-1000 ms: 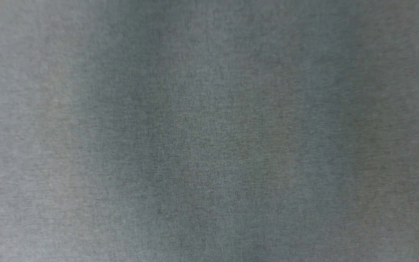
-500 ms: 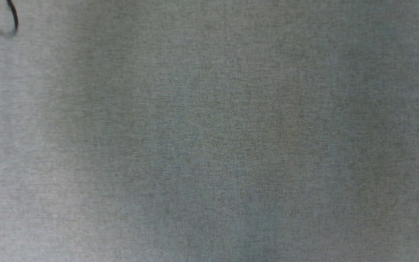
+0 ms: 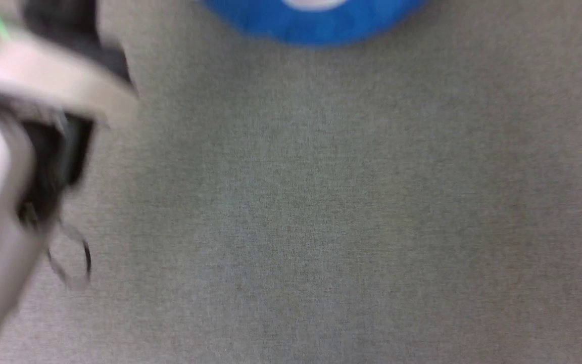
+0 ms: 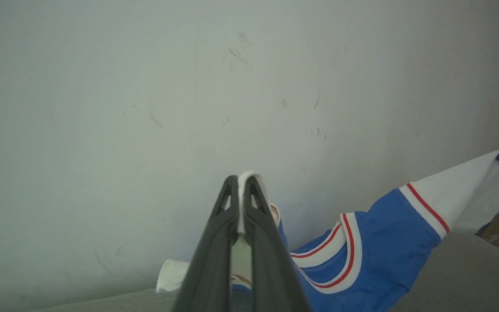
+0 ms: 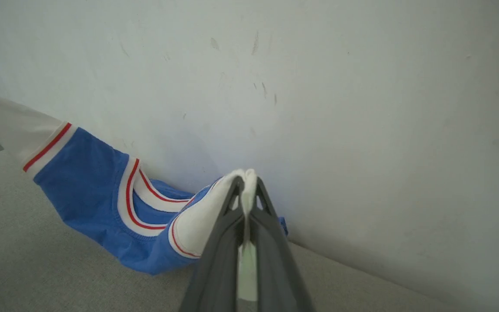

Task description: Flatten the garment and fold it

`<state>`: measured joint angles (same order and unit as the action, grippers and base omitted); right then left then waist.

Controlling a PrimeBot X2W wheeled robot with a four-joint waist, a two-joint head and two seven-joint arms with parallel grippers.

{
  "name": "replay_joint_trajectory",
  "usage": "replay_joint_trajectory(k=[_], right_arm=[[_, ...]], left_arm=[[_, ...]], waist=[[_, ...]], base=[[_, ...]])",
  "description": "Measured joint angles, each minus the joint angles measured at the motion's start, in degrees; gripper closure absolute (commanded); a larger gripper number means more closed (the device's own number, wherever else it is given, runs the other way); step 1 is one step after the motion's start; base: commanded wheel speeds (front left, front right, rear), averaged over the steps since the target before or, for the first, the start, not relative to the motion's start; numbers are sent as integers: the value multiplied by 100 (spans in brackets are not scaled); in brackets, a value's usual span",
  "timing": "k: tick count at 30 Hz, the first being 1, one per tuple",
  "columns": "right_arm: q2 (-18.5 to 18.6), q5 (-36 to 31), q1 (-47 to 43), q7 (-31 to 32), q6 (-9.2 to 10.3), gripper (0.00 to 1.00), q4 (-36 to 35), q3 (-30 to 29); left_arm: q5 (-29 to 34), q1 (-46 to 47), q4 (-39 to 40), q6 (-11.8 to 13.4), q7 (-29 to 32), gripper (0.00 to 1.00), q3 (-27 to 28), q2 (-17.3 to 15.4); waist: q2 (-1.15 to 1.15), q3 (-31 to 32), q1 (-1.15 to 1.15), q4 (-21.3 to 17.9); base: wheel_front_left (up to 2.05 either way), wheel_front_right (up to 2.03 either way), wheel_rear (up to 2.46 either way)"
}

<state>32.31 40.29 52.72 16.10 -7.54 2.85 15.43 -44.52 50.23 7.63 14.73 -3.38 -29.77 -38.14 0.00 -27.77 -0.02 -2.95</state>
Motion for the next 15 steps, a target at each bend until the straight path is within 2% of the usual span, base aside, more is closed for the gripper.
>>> replay_joint_trajectory(k=[4,8,15], right_arm=[[-122,18,-1204,104,0,100,-469,-417],[-486,4,-2307,255,0,100,-878,-749],[-1079,-167,-4081,407,1,100,-1483,-1032]], left_arm=[[16,-1103,533,294,-69,100,-258,-193],[-126,-2086,909,547,-69,100,-546,-168],[-477,-3451,1021,950,-358,100,-537,-246]], waist=[[0,312,0,17],[0,623,0,38],[0,1179,1,60]], base=[[0,0,0],[0,0,0],[0,0,0]])
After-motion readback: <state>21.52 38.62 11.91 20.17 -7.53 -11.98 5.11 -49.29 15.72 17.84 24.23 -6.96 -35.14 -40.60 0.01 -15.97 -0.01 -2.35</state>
